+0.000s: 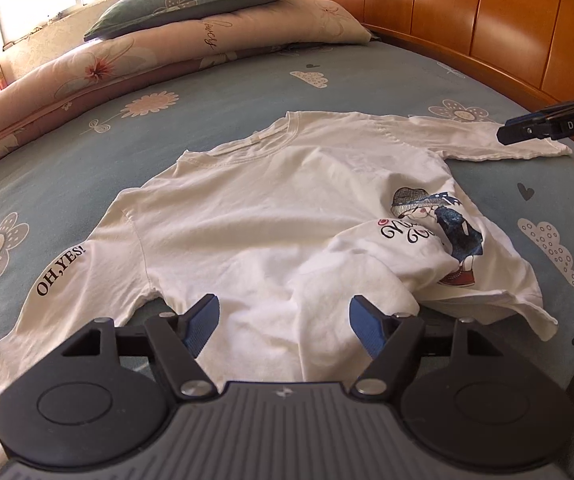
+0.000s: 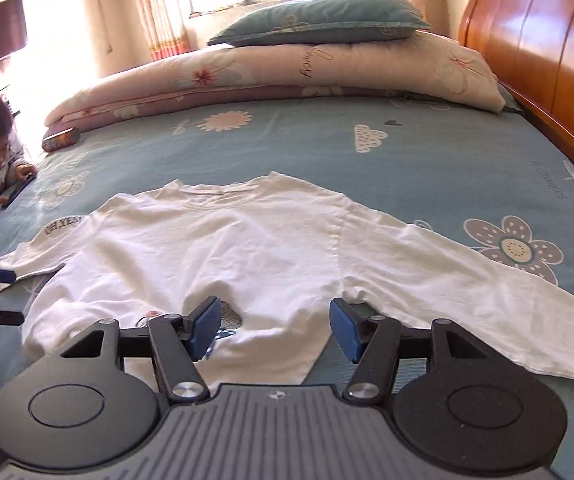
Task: Fold clothes
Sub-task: 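Grasp the white shirt body with the right tool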
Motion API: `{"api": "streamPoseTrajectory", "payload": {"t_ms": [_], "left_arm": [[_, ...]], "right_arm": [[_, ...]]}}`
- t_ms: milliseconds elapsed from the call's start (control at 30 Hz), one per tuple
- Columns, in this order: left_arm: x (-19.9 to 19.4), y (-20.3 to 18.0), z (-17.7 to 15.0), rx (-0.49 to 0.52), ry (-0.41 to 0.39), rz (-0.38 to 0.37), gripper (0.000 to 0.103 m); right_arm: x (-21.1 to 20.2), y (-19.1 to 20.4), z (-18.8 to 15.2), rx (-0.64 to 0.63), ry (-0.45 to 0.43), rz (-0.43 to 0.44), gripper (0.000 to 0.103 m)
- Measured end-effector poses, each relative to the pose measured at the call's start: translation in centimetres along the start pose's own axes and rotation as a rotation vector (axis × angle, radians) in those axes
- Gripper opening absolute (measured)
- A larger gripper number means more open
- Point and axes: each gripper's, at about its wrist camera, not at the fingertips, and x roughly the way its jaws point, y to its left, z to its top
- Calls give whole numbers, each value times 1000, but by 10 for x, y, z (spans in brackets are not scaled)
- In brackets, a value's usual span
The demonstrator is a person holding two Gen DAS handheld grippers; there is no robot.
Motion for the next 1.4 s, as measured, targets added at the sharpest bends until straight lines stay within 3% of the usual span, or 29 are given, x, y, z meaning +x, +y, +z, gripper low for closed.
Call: {"api": "streamPoseTrajectory", "payload": {"t_ms": [267, 367, 533, 667, 700, 800, 867, 933, 1100, 1400], "left_arm": [[-10, -24, -45, 21, 28, -1, 74], [-14, -29, -60, 9, 24, -19, 79], [-13, -43, -80, 30, 22, 1, 79], [-11, -52, -91, 50, 26, -4, 79], [-12, -53, -93, 49, 25, -10, 79], [-14, -54, -96, 40, 16, -23, 79], [-15, -53, -97, 26, 11, -31, 79], [-15, -52, -99, 14, 9, -37, 79], [-8, -50, -101, 5, 25, -43, 80], [-5, -57, -101, 4, 23, -76, 80]], "right_arm": [[2, 118, -57, -423, 54, 20, 65], [9, 146, -86, -560, 79, -23, 65], [23, 170, -125, -742, 81, -125, 63], [33, 174, -126, -726, 70, -118, 60], [37, 174, -125, -720, 71, -118, 56], [51, 175, -120, -717, 88, -137, 30], [58, 175, -122, -741, 112, -149, 28], [58, 175, -125, -754, 121, -152, 12], [24, 173, -119, -733, 48, -155, 8], [-56, 139, -76, -503, -25, -121, 9]]}}
